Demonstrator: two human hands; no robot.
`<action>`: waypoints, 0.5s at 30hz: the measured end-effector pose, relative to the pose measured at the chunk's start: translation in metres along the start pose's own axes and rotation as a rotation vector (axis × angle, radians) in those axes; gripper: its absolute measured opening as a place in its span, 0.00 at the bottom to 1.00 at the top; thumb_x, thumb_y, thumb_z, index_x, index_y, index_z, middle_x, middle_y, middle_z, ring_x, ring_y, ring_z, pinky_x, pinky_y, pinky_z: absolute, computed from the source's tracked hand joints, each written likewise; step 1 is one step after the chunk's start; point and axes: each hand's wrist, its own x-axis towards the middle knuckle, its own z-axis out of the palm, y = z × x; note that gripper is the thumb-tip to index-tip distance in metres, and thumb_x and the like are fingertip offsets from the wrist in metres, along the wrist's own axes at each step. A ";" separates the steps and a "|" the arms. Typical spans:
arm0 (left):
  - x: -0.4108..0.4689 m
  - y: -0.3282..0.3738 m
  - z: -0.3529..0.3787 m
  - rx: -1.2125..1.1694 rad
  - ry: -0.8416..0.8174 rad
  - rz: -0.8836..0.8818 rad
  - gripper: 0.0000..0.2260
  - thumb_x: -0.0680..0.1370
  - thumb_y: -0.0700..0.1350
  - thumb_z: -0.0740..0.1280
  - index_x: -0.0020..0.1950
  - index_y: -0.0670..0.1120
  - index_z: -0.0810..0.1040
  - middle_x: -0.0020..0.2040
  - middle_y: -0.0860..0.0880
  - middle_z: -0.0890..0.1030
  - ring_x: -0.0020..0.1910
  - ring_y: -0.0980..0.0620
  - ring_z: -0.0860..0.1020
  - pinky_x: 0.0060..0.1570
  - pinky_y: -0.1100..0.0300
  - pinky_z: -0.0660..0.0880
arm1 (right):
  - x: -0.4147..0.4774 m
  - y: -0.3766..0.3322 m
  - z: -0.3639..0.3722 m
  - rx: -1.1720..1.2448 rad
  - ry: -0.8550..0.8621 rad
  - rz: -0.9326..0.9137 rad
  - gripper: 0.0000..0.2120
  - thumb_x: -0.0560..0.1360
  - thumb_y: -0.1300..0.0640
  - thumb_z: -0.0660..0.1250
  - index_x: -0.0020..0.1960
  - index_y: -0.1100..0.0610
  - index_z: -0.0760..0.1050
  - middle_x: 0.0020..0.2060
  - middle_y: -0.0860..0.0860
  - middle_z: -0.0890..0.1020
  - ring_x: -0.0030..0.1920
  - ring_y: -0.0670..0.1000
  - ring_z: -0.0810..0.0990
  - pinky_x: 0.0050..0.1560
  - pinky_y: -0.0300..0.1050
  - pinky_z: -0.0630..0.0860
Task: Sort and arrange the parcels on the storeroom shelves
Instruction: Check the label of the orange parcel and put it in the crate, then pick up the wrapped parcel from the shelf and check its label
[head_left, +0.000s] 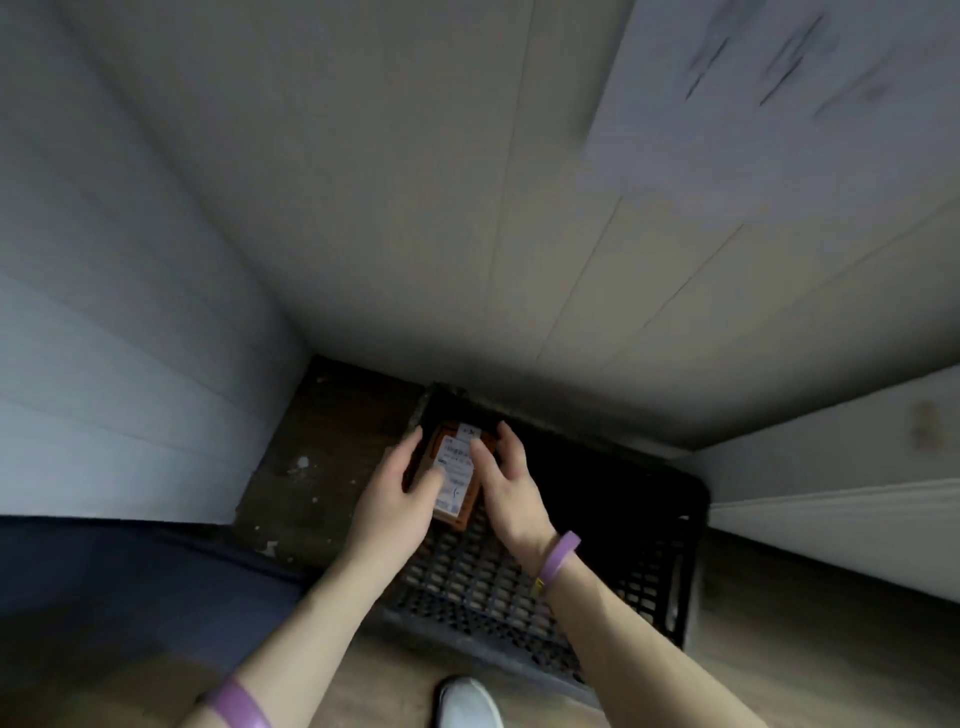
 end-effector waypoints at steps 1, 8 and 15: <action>-0.021 0.025 -0.014 -0.058 0.010 -0.013 0.22 0.80 0.48 0.63 0.74 0.56 0.66 0.68 0.58 0.70 0.54 0.71 0.68 0.43 0.82 0.65 | -0.022 -0.028 0.000 -0.004 0.011 -0.027 0.30 0.80 0.48 0.62 0.78 0.52 0.55 0.68 0.48 0.68 0.64 0.42 0.69 0.53 0.21 0.68; -0.206 0.184 -0.112 -0.323 0.044 0.059 0.21 0.81 0.46 0.62 0.74 0.51 0.66 0.72 0.51 0.70 0.64 0.61 0.68 0.57 0.69 0.65 | -0.219 -0.196 0.004 0.016 -0.016 -0.259 0.27 0.81 0.54 0.63 0.77 0.56 0.59 0.74 0.54 0.66 0.74 0.47 0.64 0.73 0.42 0.63; -0.386 0.272 -0.200 -0.370 0.083 0.276 0.22 0.82 0.48 0.60 0.76 0.50 0.64 0.74 0.51 0.67 0.62 0.64 0.66 0.58 0.68 0.61 | -0.422 -0.285 0.031 -0.001 -0.070 -0.517 0.26 0.81 0.49 0.62 0.76 0.50 0.60 0.74 0.47 0.66 0.73 0.46 0.65 0.72 0.44 0.63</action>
